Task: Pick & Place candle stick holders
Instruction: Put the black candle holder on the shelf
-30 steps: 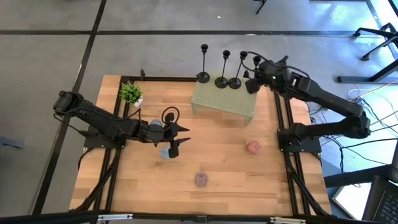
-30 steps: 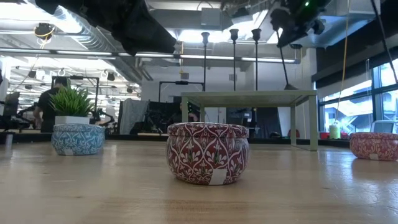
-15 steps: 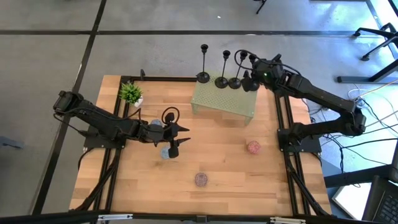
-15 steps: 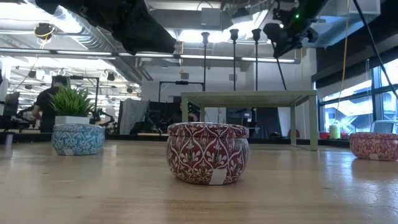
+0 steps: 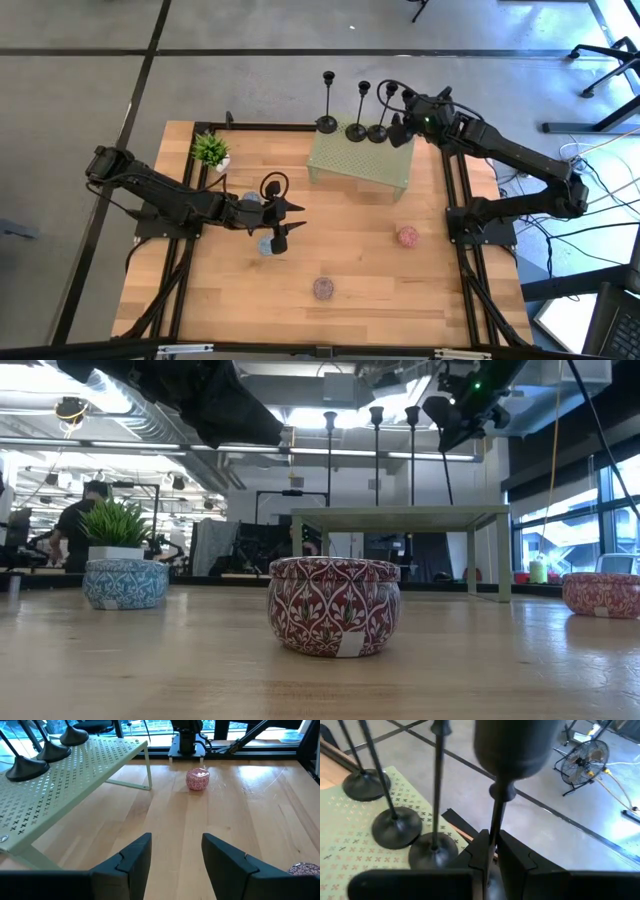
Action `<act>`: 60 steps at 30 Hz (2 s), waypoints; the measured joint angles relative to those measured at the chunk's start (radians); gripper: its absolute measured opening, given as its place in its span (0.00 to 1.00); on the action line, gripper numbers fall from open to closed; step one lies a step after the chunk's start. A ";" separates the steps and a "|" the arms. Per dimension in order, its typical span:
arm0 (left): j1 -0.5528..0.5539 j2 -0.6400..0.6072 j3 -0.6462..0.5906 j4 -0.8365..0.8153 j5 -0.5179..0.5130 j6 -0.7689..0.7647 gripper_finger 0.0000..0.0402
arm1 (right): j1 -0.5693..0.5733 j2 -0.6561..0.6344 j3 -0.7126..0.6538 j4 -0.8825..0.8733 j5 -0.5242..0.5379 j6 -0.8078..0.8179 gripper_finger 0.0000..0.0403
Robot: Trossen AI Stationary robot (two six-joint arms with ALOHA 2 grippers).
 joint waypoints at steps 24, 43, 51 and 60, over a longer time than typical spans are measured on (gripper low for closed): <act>0.000 0.000 0.000 0.000 -0.001 -0.001 0.43 | 0.000 -0.004 0.059 -0.034 -0.100 -0.019 0.10; 0.000 0.000 0.000 0.000 0.000 -0.010 0.43 | 0.000 -0.006 0.064 -0.175 -0.065 0.008 0.10; 0.000 0.000 0.000 0.000 0.000 -0.010 0.43 | 0.000 -0.005 0.064 -0.170 -0.058 0.001 0.10; 0.000 0.000 0.000 0.000 0.000 -0.010 0.43 | 0.000 -0.005 0.063 -0.178 -0.058 0.006 0.10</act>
